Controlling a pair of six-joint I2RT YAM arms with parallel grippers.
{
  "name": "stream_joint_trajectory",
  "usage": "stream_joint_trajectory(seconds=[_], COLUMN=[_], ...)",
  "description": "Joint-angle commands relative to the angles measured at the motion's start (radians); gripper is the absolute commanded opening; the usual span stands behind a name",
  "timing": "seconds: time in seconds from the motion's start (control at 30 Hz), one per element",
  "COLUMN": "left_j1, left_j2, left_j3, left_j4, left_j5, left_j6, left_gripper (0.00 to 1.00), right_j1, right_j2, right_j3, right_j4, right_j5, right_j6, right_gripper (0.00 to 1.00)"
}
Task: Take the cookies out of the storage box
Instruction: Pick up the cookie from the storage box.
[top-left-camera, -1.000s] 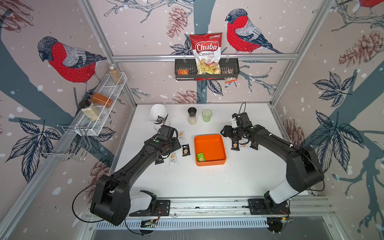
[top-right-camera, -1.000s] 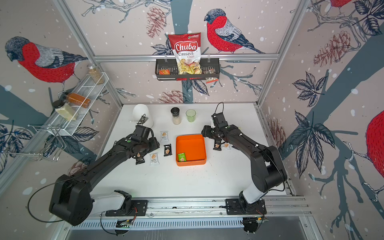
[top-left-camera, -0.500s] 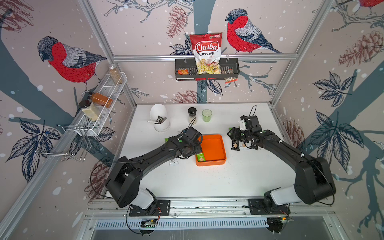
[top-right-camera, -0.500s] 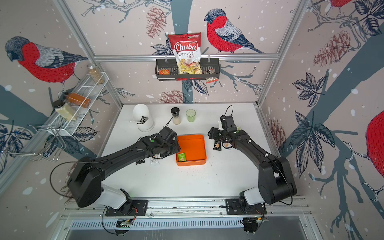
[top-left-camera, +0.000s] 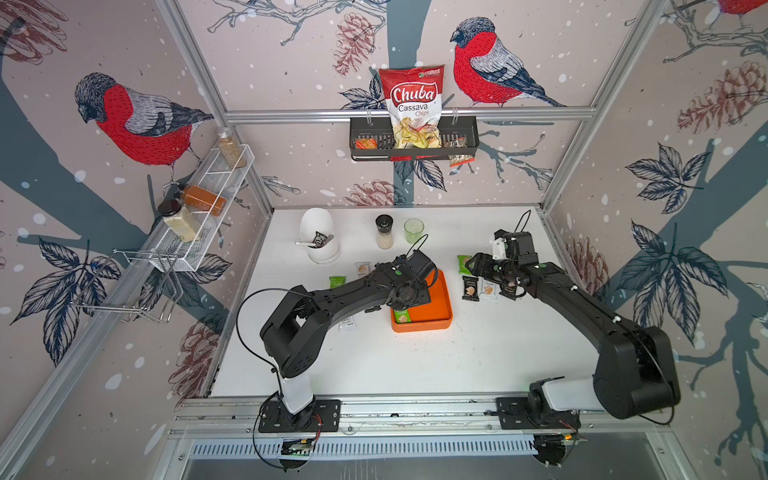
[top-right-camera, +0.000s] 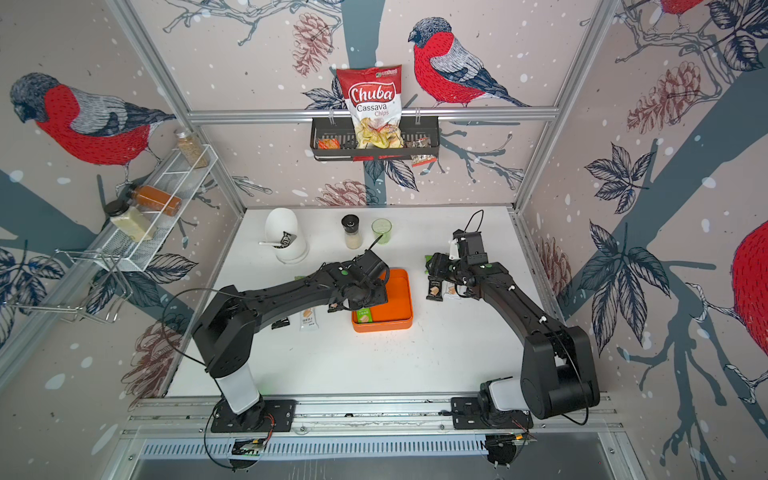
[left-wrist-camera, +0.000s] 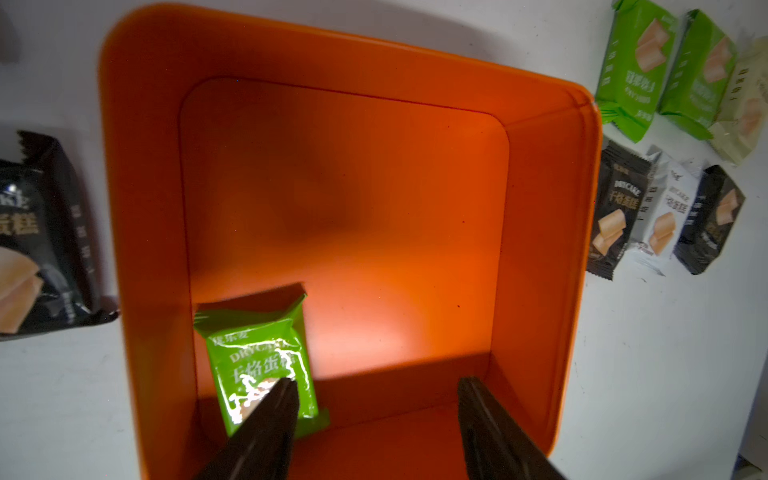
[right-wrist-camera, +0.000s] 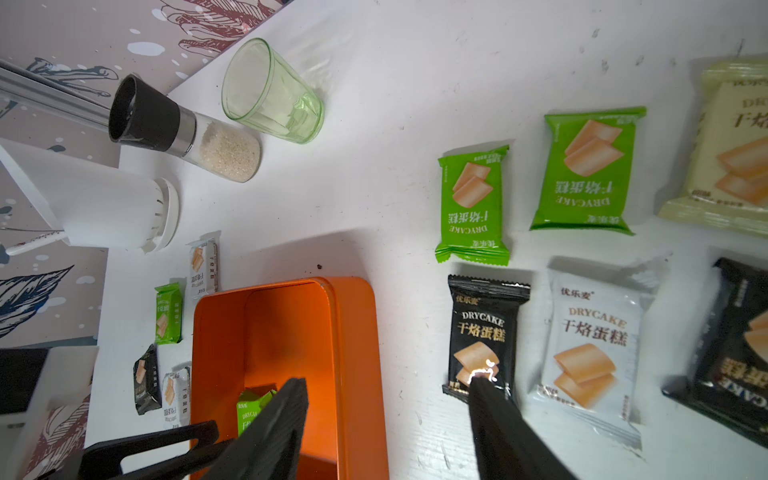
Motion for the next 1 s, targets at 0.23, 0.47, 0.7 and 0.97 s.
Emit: stream_joint_trajectory(seconds=[0.23,0.47,0.7,0.97], left_j1=[-0.01,-0.01,-0.009,-0.01], left_j2=[0.085,0.107,0.151,0.189], left_j3=[0.039,0.022,0.06,0.153], left_j4=[-0.135,-0.09,-0.043,-0.063], left_j5=[-0.055,-0.043,-0.018,-0.044], left_j6=[0.003,-0.002,0.008,0.036], left_gripper=[0.68,0.68,0.68,0.68], right_j1=[-0.024,-0.038,-0.046,-0.052], right_j2=[-0.014,-0.011,-0.014,-0.017], right_j3=[-0.034,-0.029,-0.029,-0.029], right_j4=[0.021,0.014,0.007,0.004], right_j5=[-0.013,-0.012,-0.01,-0.011], right_j6=[-0.006,-0.008,-0.011,-0.01], right_gripper=[0.67,0.67,0.67,0.67])
